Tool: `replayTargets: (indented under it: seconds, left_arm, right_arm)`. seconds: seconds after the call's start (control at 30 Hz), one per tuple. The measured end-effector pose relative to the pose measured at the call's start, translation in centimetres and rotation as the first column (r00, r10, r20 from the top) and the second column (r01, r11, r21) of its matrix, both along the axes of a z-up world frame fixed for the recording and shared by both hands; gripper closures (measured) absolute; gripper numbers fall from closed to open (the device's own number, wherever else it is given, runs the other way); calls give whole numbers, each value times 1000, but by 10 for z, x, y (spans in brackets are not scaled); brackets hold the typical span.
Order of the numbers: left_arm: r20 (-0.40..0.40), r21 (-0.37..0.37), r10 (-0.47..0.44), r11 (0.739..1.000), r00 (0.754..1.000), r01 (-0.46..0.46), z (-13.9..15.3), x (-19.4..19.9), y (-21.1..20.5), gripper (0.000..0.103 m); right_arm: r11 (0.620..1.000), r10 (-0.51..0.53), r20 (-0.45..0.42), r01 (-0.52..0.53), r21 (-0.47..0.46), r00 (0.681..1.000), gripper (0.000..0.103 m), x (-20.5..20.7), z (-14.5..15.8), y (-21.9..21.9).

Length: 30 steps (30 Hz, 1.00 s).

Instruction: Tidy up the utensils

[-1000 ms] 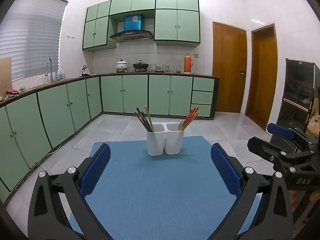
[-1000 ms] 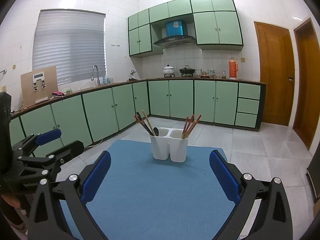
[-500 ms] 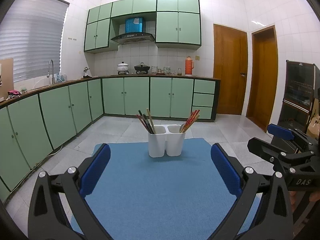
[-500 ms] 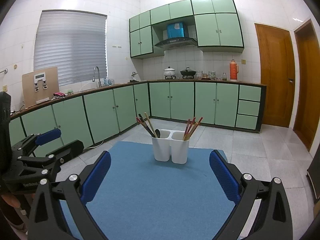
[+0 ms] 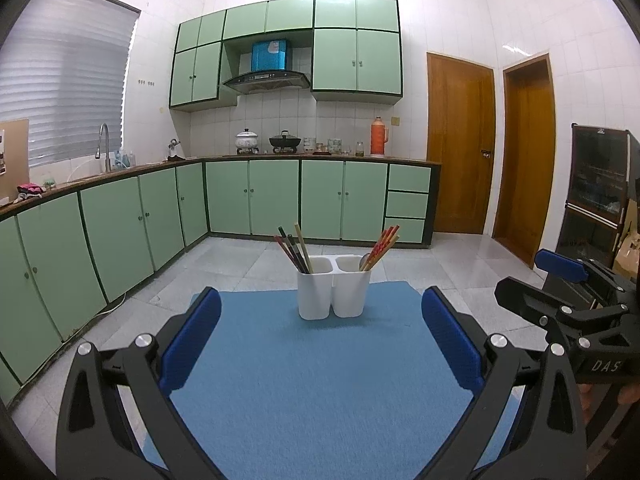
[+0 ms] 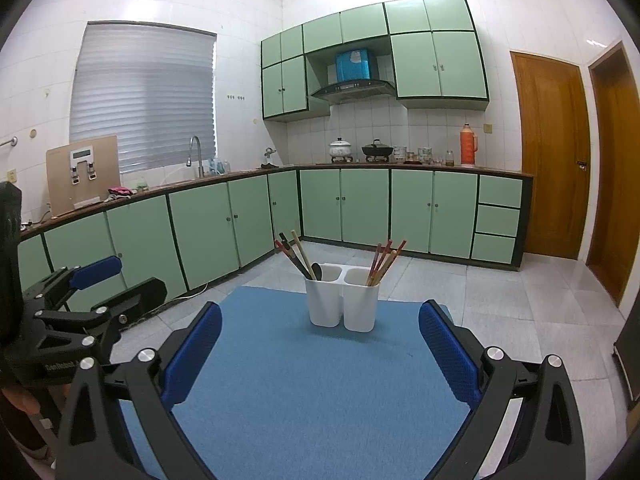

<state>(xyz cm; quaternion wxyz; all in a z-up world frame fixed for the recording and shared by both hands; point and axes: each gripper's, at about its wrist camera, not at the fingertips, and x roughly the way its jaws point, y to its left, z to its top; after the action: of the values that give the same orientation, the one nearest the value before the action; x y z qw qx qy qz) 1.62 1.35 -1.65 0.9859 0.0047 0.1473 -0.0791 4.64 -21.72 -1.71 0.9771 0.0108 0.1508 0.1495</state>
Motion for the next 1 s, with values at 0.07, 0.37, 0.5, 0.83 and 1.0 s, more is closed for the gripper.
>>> replayTargets:
  seconds: [0.07, 0.37, 0.5, 0.83, 1.0]
  left_arm:
    - [2, 1, -1, 1000, 1000, 1, 1, -1, 0, 6]
    - [4, 3, -3, 1000, 1000, 2, 1, -3, 0, 6]
    - [5, 4, -2, 1000, 1000, 2, 2, -2, 0, 6]
    - [5, 5, -2, 1000, 1000, 2, 2, -2, -1, 6]
    - [5, 5, -2, 1000, 1000, 2, 2, -2, -1, 6]
  right_arm:
    - [1000, 0, 1, 0, 0, 1000, 6, 0, 0, 0]
    - [1000, 0, 3, 0, 1, 1000, 6, 0, 0, 0]
    - [1000, 0, 4, 0, 1, 1000, 6, 0, 1, -1]
    - [1000, 1, 5, -1, 1, 1000, 6, 0, 0, 0]
    - [1000, 1, 5, -1, 1, 1000, 6, 0, 1, -1]
